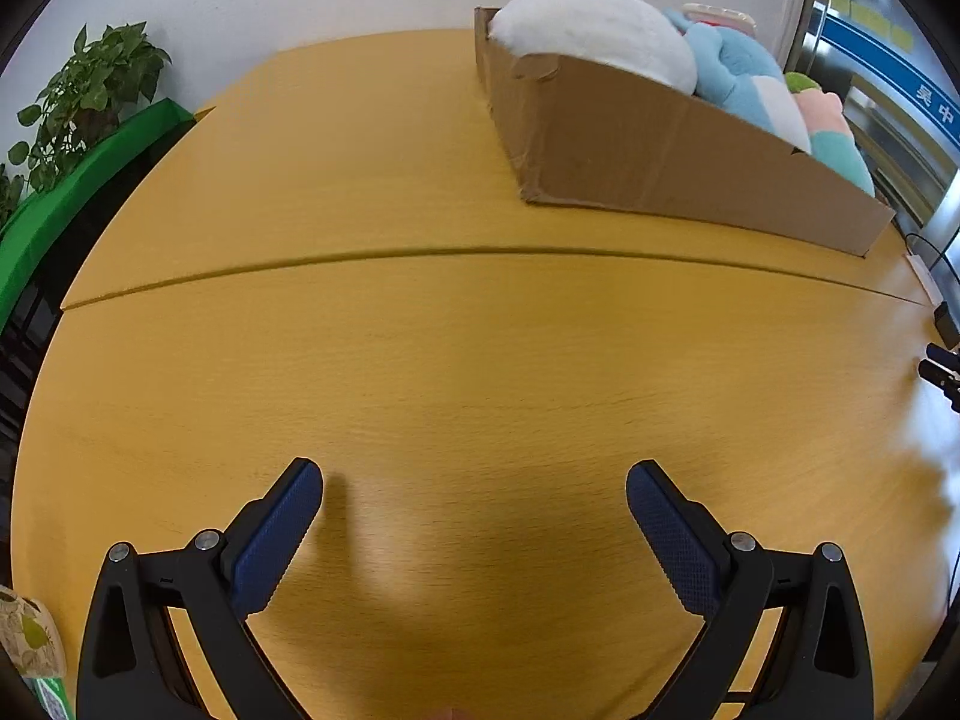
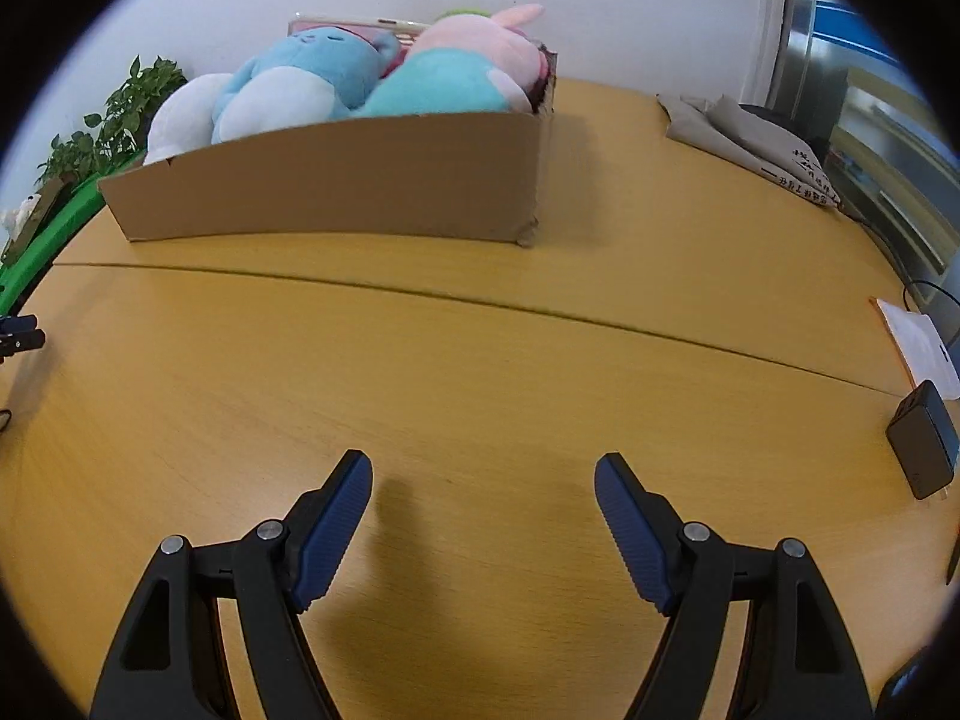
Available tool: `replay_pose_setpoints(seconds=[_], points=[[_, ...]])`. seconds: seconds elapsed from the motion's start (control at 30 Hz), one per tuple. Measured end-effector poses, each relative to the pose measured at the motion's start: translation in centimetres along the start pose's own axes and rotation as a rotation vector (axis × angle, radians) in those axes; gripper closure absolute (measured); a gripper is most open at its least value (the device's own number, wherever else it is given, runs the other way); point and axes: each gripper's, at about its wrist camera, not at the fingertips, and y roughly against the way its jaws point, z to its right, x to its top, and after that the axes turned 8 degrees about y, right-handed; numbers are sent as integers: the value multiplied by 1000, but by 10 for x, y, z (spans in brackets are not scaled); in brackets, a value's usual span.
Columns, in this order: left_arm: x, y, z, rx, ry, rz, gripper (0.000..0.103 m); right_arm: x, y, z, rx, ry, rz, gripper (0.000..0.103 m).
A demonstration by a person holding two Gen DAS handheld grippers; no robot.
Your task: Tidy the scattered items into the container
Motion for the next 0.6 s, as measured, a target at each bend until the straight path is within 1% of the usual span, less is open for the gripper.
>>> replay_pose_setpoints(seconds=[0.03,0.07,0.13,0.2,0.23,0.27,0.33,0.43,0.6], points=[[-1,-1,-4,18,-9,8,0,-4,-3,5,-10,12,-9,26],[-1,-1,-6,22,-22,17,0,-7,-4,11,0,10,-2,22],[-1,-1,-9,7,-47,26,0,-9,-6,21,18,2,9,20],[0,-1,-10,-9,-72,37,0,-8,-9,27,31,9,11,9],[1,-1,-11,-16,-82,44,0,-6,-11,26,48,34,7,6],[2,-1,-11,-22,-88,51,0,-5,-13,25,66,58,4,0],[4,-2,-11,-33,-100,68,0,-3,-15,24,94,97,1,0],[3,-3,-11,-41,-105,86,0,-2,-17,25,112,118,5,0],[-1,-3,-10,-34,-89,95,0,0,-17,30,141,157,7,0]])
